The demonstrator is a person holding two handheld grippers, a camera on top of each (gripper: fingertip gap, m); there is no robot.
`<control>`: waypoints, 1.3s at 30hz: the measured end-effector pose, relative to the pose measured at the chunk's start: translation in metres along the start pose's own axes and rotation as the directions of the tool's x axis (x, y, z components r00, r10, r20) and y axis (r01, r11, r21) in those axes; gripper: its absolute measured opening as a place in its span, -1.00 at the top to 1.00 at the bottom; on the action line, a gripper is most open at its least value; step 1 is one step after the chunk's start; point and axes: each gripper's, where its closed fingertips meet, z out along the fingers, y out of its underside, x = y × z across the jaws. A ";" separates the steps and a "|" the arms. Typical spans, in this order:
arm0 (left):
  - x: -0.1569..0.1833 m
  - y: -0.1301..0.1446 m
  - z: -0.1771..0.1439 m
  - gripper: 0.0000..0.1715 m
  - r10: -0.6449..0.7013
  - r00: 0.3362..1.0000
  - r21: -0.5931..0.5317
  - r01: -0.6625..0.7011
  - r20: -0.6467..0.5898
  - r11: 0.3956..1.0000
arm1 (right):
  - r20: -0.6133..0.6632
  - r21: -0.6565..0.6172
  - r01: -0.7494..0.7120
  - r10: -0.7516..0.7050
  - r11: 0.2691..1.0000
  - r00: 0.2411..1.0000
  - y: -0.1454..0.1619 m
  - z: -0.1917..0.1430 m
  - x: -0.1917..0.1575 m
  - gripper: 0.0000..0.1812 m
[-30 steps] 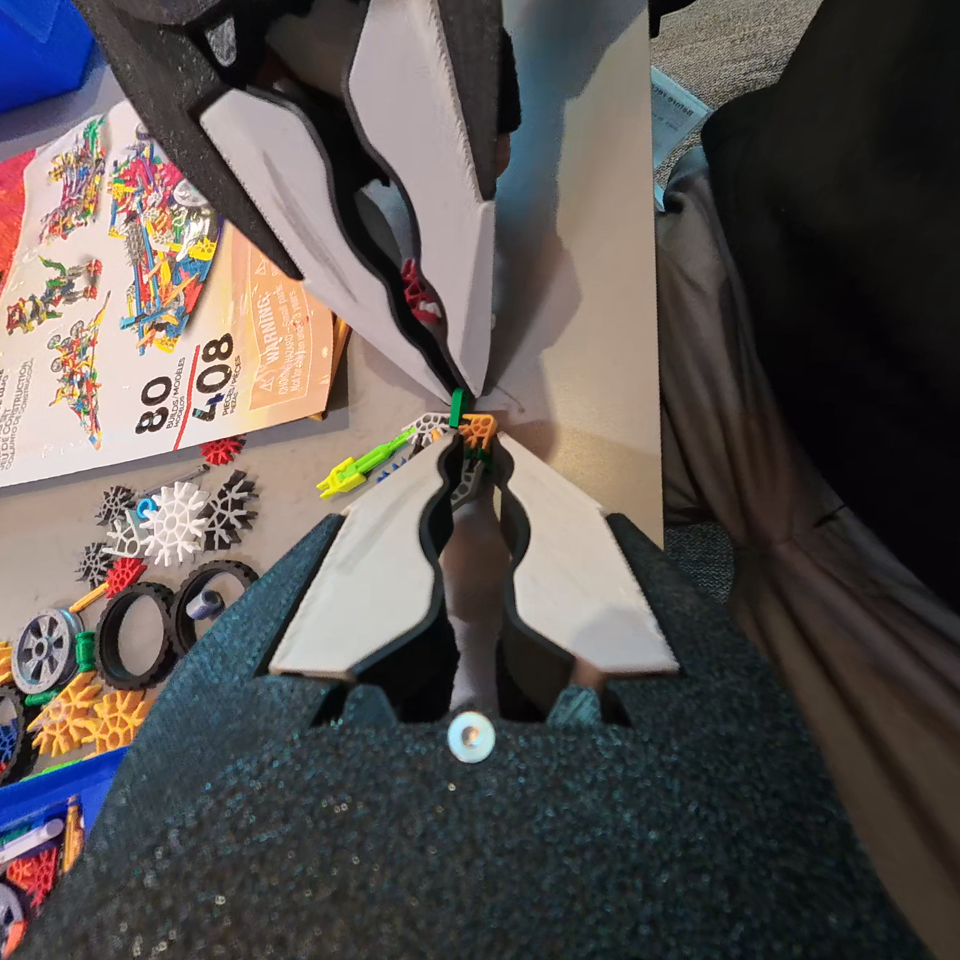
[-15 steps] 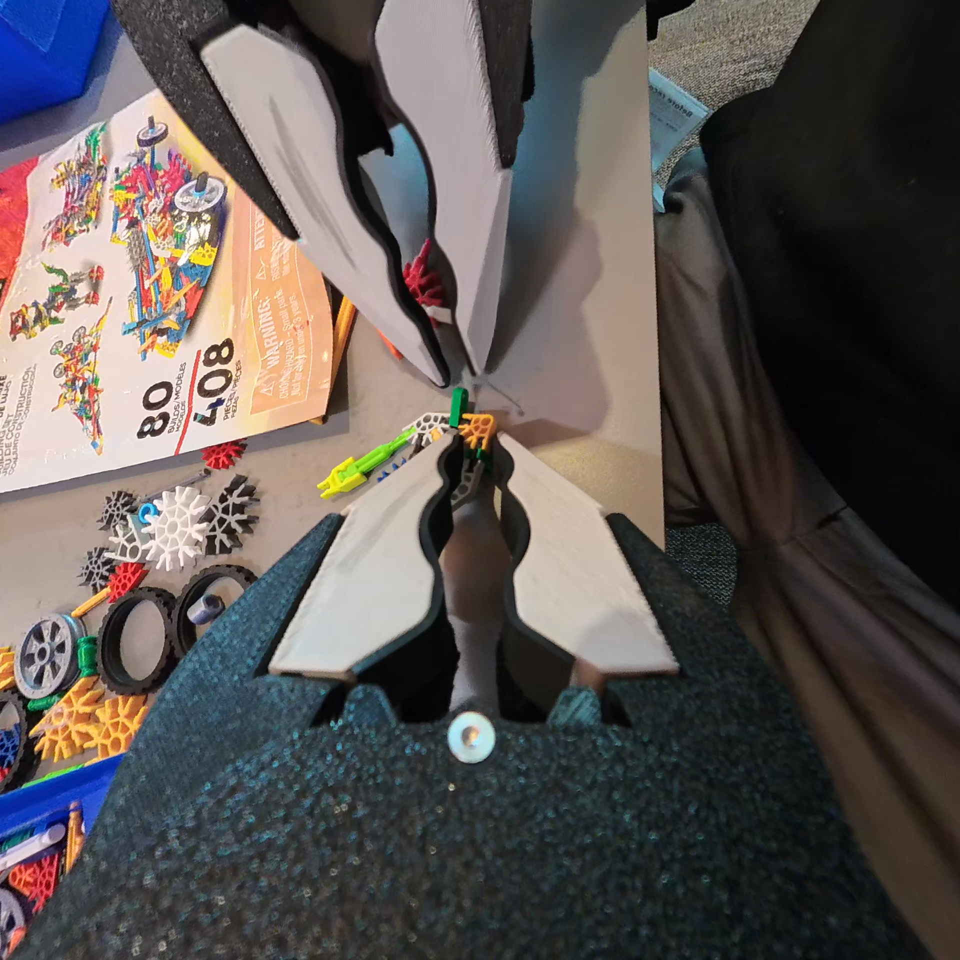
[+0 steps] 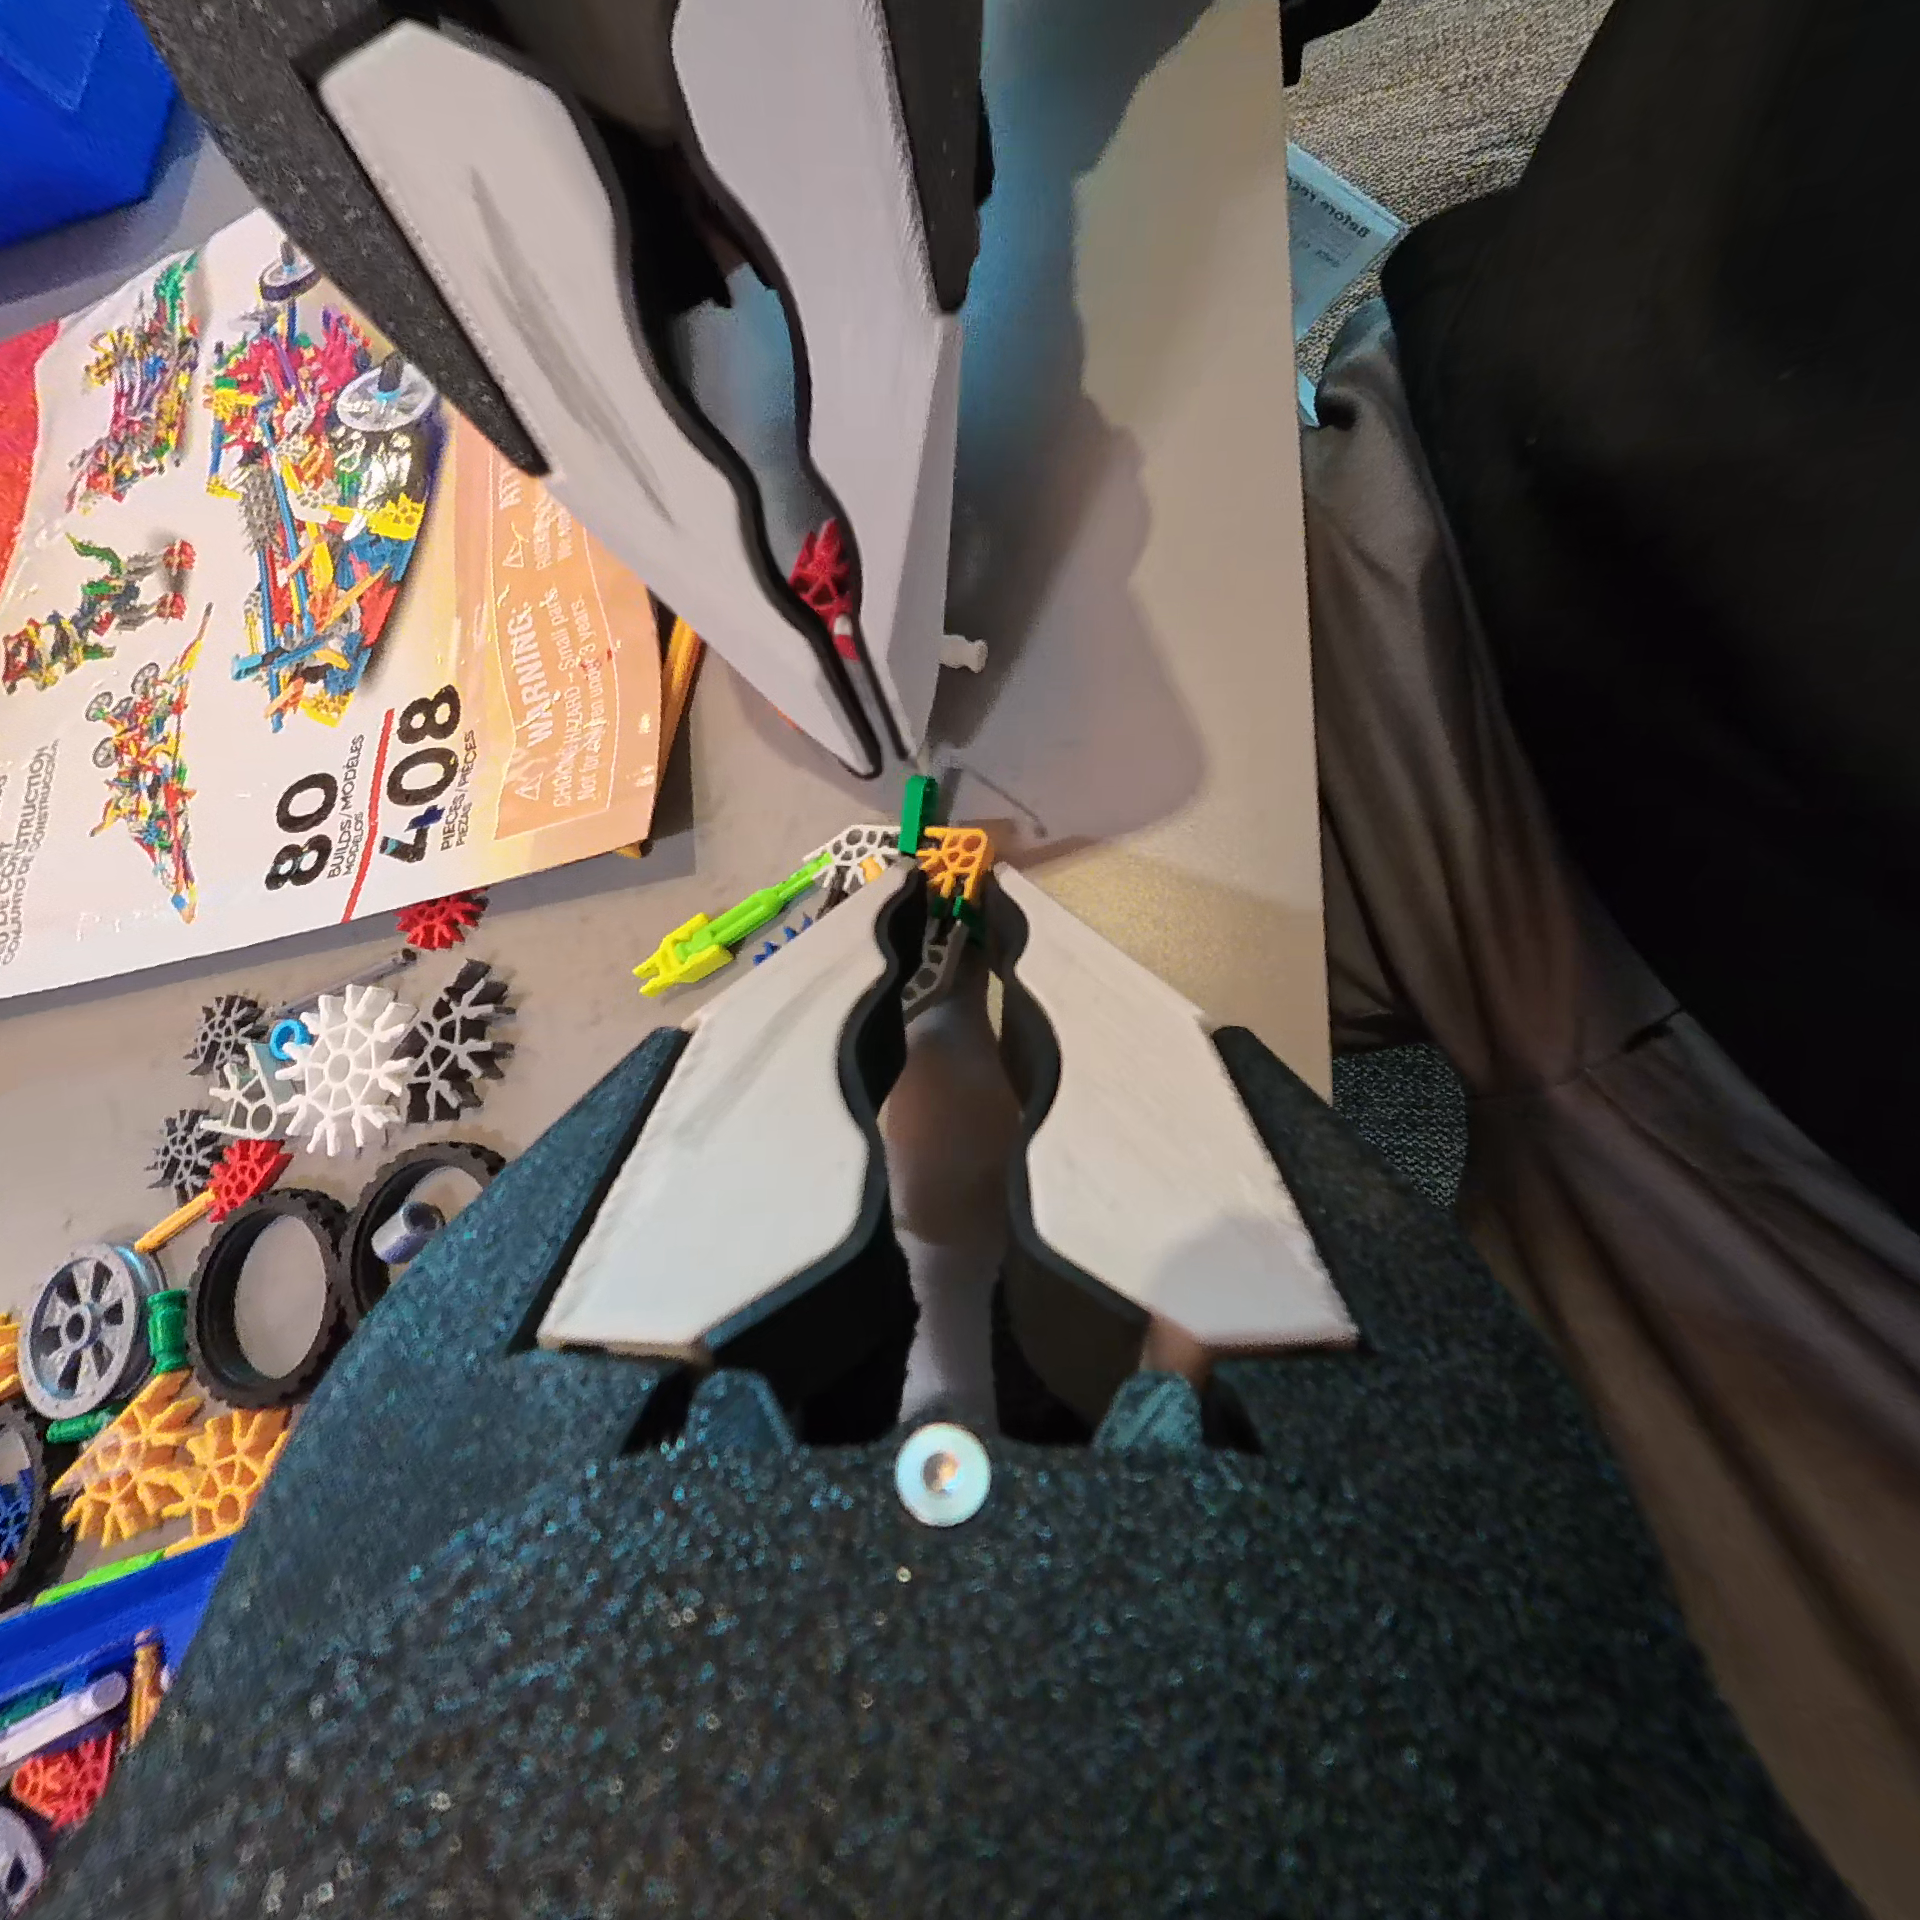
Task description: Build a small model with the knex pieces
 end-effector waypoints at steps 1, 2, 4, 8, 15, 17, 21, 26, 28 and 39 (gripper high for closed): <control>0.000 0.000 0.000 0.90 0.002 1.000 0.000 -0.002 -0.003 1.000 | 0.005 0.005 0.008 -0.008 1.000 1.000 -0.001 -0.001 -0.001 0.92; 0.000 0.000 0.000 0.90 0.004 1.000 0.000 -0.004 -0.006 1.000 | 0.006 0.002 0.017 -0.017 1.000 1.000 -0.001 0.000 -0.001 0.88; 0.000 0.000 0.000 0.90 0.013 1.000 -0.001 -0.013 -0.012 1.000 | 0.014 0.002 0.035 -0.035 0.999 0.999 -0.002 0.002 -0.003 0.83; 0.003 -0.001 0.000 0.91 0.035 0.999 0.004 -0.035 -0.039 0.999 | 0.021 0.000 0.060 -0.060 0.998 0.998 -0.001 0.005 -0.003 0.81; 0.005 -0.003 0.001 0.91 0.050 0.997 0.022 -0.048 -0.065 0.999 | 0.047 0.022 0.081 -0.082 0.996 0.996 -0.004 0.004 0.000 0.78; 0.005 -0.003 0.001 0.90 0.052 0.996 0.026 -0.050 -0.067 0.998 | 0.061 0.019 0.085 -0.086 0.996 0.994 -0.004 0.005 -0.001 0.77; 0.005 -0.003 0.001 0.91 0.049 0.996 0.040 -0.046 -0.072 0.998 | 0.096 0.016 0.085 -0.086 0.996 0.992 -0.003 0.006 -0.002 0.78; 0.005 -0.003 0.001 0.91 0.048 0.996 0.048 -0.044 -0.082 0.998 | 0.122 0.021 0.092 -0.093 0.996 0.988 -0.001 0.009 -0.004 0.78; 0.005 -0.003 0.001 0.91 0.049 0.995 0.049 -0.045 -0.088 0.998 | 0.130 0.026 0.091 -0.093 0.996 0.987 -0.001 0.009 -0.004 0.78; 0.005 -0.003 0.001 0.90 0.047 0.994 0.051 -0.042 -0.099 0.998 | 0.139 -0.003 0.151 -0.149 0.989 0.979 -0.002 0.012 -0.002 0.77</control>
